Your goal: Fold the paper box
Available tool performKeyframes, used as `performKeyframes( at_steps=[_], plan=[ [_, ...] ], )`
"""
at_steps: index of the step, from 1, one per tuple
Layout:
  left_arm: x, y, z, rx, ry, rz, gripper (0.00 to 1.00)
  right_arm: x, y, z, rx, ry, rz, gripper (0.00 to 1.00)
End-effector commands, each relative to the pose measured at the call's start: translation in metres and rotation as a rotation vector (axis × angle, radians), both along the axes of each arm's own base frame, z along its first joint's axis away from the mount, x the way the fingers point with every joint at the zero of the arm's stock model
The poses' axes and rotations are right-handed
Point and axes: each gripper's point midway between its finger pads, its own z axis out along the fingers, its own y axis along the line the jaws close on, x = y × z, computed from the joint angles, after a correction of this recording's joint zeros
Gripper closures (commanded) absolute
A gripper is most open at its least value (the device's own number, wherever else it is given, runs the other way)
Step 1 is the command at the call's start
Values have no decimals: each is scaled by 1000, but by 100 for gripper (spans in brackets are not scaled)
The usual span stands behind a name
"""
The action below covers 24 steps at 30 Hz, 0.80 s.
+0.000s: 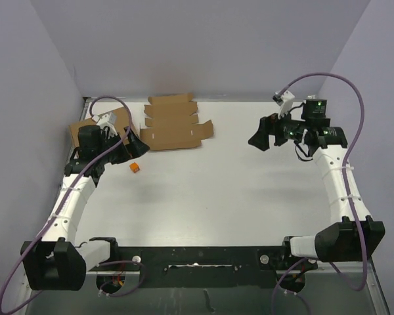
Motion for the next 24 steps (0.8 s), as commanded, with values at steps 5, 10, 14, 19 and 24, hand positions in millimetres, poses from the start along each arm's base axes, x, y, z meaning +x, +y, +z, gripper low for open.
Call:
performKeyframes(
  at_steps=[5, 10, 14, 19, 24],
  plan=[
    [15, -18, 5, 70, -139, -46, 5, -11, 13, -12, 226, -151, 146, 2],
    [29, -21, -11, 75, -148, -37, 8, -18, 4, -35, 236, -124, 172, 2],
    [42, -21, -22, 90, -140, -29, 10, -18, 2, -39, 268, -121, 179, 2],
    [52, -14, -20, 154, -142, -14, 11, -17, 3, -36, 283, -124, 193, 2],
    [66, -1, -15, 243, -118, 16, 11, -15, 2, -38, 283, -121, 190, 2]
  ],
)
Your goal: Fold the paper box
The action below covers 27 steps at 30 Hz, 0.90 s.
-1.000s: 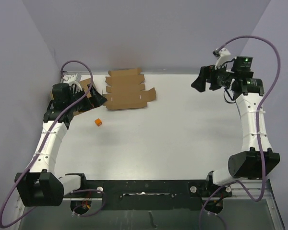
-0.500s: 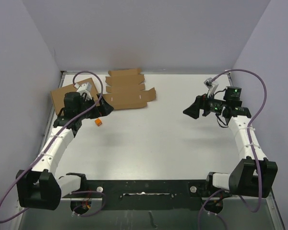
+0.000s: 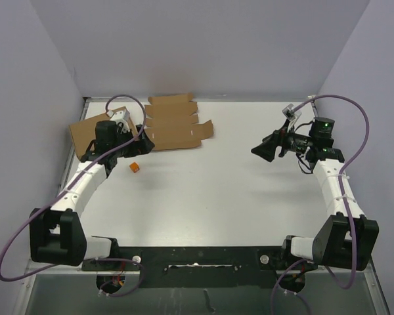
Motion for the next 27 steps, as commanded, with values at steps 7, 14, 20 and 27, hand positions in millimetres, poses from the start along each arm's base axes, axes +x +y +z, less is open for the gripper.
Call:
performKeyframes(
  at_steps=[7, 14, 20, 27],
  plan=[
    [46, 20, 32, 178, -55, 23, 12, 5, 4, 4, 19, -25, 35, 2],
    [92, 32, 31, 257, -76, 30, 15, 5, 5, 2, -1, -34, 37, 2],
    [158, 32, 18, 293, -40, -29, 27, 11, 1, -6, -28, -14, 24, 2],
    [232, 25, -24, 298, 44, -89, 44, 15, 7, -20, -69, 26, 50, 2]
  ],
)
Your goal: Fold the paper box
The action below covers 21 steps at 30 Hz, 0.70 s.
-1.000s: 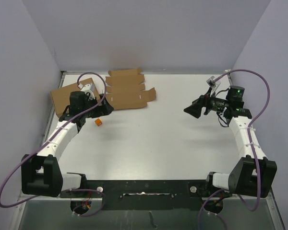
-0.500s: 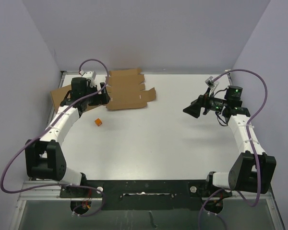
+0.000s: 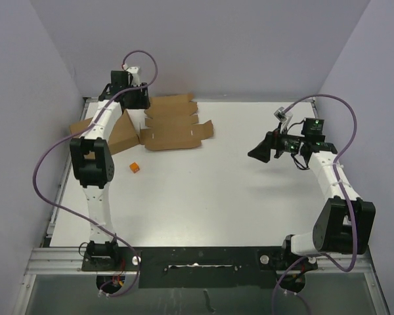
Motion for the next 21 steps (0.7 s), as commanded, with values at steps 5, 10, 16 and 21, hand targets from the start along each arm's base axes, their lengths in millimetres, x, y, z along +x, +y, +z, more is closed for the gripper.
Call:
performKeyframes(
  at_steps=[5, 10, 16, 21],
  plan=[
    [50, 7, -39, -31, 73, 7, 43, 5, 7, 8, -51, -48, 39, 2],
    [63, 10, -60, -105, 94, 56, 43, 6, 8, 6, -54, -45, 38, 2],
    [70, 12, -87, -140, 128, 101, 48, 7, 6, 3, -60, -42, 31, 2],
    [78, 16, -99, -166, 122, 141, 51, 8, 5, 1, -65, -38, 25, 2]
  ],
)
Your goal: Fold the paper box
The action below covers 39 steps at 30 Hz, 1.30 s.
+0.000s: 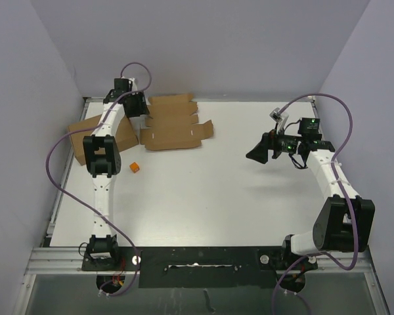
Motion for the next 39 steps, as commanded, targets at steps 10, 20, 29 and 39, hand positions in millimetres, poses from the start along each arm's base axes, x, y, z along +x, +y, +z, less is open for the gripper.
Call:
performKeyframes(
  at_steps=[10, 20, 29, 39],
  plan=[
    [32, -11, -11, -138, -66, 55, 63, 12, -3, 11, -23, -61, -1, 2],
    [44, -20, -5, -288, -98, 86, 81, 12, -4, 11, -25, -60, -3, 2],
    [32, -48, 59, -457, -198, 10, 100, 9, 0, 15, 8, -58, 2, 2],
    [-75, -107, 220, -594, -599, -73, 100, 3, 15, 18, 171, -21, 13, 2]
  ],
)
